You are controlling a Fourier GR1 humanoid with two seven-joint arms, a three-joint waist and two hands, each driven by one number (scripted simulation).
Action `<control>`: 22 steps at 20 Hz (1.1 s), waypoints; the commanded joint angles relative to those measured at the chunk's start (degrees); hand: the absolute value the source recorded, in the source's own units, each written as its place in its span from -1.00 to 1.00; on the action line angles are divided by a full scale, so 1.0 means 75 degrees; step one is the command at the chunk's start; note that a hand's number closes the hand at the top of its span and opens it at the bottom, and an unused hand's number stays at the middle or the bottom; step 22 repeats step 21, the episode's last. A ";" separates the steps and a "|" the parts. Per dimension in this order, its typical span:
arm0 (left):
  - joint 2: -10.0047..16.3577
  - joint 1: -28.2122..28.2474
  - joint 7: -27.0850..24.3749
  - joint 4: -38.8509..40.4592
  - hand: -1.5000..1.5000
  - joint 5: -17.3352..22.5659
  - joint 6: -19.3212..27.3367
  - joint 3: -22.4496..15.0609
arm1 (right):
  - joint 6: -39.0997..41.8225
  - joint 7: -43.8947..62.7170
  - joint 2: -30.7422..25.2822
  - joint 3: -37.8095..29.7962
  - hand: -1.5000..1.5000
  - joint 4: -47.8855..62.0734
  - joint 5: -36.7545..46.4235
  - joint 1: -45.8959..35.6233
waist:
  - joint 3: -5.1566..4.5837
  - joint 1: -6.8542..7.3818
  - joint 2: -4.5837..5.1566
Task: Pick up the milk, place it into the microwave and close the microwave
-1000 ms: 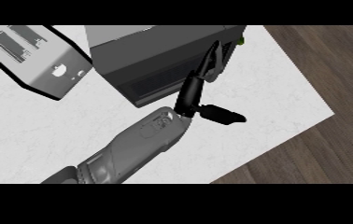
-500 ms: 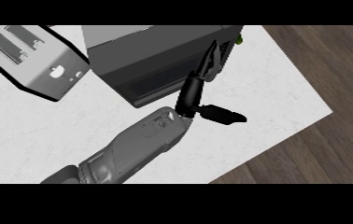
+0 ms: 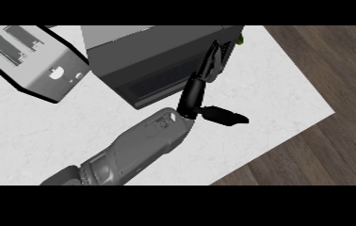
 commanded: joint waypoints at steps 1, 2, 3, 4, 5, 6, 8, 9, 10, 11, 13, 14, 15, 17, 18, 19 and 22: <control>0.0001 -0.0317 0.0110 0.0333 -1.00 0.0249 0.0007 0.0127 | 0.0032 0.0095 -0.0099 -0.0013 -1.00 -0.0018 -0.0111 -0.0042 | -0.0003 -0.0012 0.0029; 0.0001 -0.0395 0.0103 0.0308 -1.00 0.0297 -0.0025 0.0148 | 0.0062 0.0108 -0.0095 0.0017 -1.00 -0.0018 -0.0141 -0.0017 | 0.0000 -0.0068 0.0034; 0.0001 -0.0464 0.0138 0.0337 -1.00 0.0319 0.0009 0.0129 | -0.0004 0.0104 -0.0063 0.0041 -1.00 -0.0052 -0.0151 -0.0141 | 0.0001 0.0023 0.0033; 0.0001 -0.0358 0.0092 0.0342 -1.00 0.0380 -0.0010 0.0110 | 0.0047 0.0123 -0.0099 0.0023 -1.00 -0.0065 -0.0215 -0.0088 | -0.0004 -0.0089 0.0059; 0.0001 -0.0204 0.0446 0.0427 -1.00 0.0719 -0.0028 0.0310 | -0.0022 0.0139 -0.0117 -0.0019 -1.00 -0.0086 -0.0212 -0.0152 | -0.0012 0.0017 0.0108; 0.0001 -0.0319 0.0516 0.0432 1.00 0.0711 -0.0230 0.0203 | 0.0014 0.0130 -0.0147 -0.0067 -1.00 -0.0059 -0.0218 -0.0100 | 0.0010 -0.0073 0.0090; 0.0006 -0.0385 0.0528 0.0661 1.00 0.0465 -0.0338 -0.0149 | 0.0002 0.0189 -0.0134 -0.0002 -1.00 -0.0024 -0.0238 -0.0086 | 0.0045 0.0018 0.0087; 0.0009 -0.0489 0.0587 0.0887 1.00 0.0317 -0.0174 -0.0238 | -0.0032 0.0199 -0.0155 -0.0048 -1.00 -0.0082 -0.0299 -0.0118 | 0.0061 0.0033 0.0041; 0.0012 -0.0497 0.0591 0.1156 -1.00 0.0137 0.0103 -0.0366 | 0.0012 0.0225 -0.0165 -0.0026 -1.00 -0.0038 -0.0301 -0.0041 | 0.0091 0.0086 0.0009; 0.0219 -0.0604 0.0606 0.1346 -1.00 -0.0013 0.0282 -0.0426 | 0.0002 0.0262 -0.0221 -0.0059 -1.00 -0.0077 -0.0341 -0.0072 | 0.0098 0.0154 -0.0030; 0.0486 -0.0671 0.0652 0.1706 -1.00 -0.0225 0.0675 -0.0524 | -0.0036 0.0260 -0.0230 -0.0125 -1.00 -0.0069 -0.0373 -0.0068 | 0.0121 0.0296 -0.0075; 0.0471 -0.0777 0.0760 0.1778 -1.00 -0.0266 0.0742 -0.0567 | -0.0052 0.0277 -0.0202 -0.0095 -1.00 -0.0049 -0.0362 -0.0027 | 0.0127 0.0343 -0.0091; 0.0519 -0.0773 0.0787 0.1847 -1.00 -0.0251 0.0826 -0.0520 | -0.0072 0.0290 -0.0236 -0.0138 -1.00 -0.0072 -0.0354 -0.0029 | 0.0113 0.0415 -0.0087; 0.0496 -0.0875 0.0959 0.1933 -1.00 -0.0223 0.0872 -0.0495 | -0.0068 0.0331 -0.0266 -0.0155 -1.00 -0.0135 -0.0388 0.0046 | 0.0102 0.0424 -0.0103; 0.0467 -0.0884 0.1011 0.2011 -1.00 -0.0276 0.0869 -0.0588 | -0.0109 0.0316 -0.0310 -0.0258 -1.00 -0.0135 -0.0400 -0.0014 | 0.0097 0.0505 -0.0102; 0.0462 -0.0915 0.1042 0.2053 -1.00 -0.0283 0.0893 -0.0586 | -0.0134 0.0342 -0.0319 -0.0292 -1.00 -0.0137 -0.0432 0.0043 | 0.0093 0.0481 -0.0093; 0.0434 -0.1071 0.1195 0.2130 -1.00 -0.0332 0.0904 -0.0653 | -0.0180 0.0362 -0.0319 -0.0293 -1.00 -0.0197 -0.0427 0.0024 | 0.0092 0.0534 -0.0089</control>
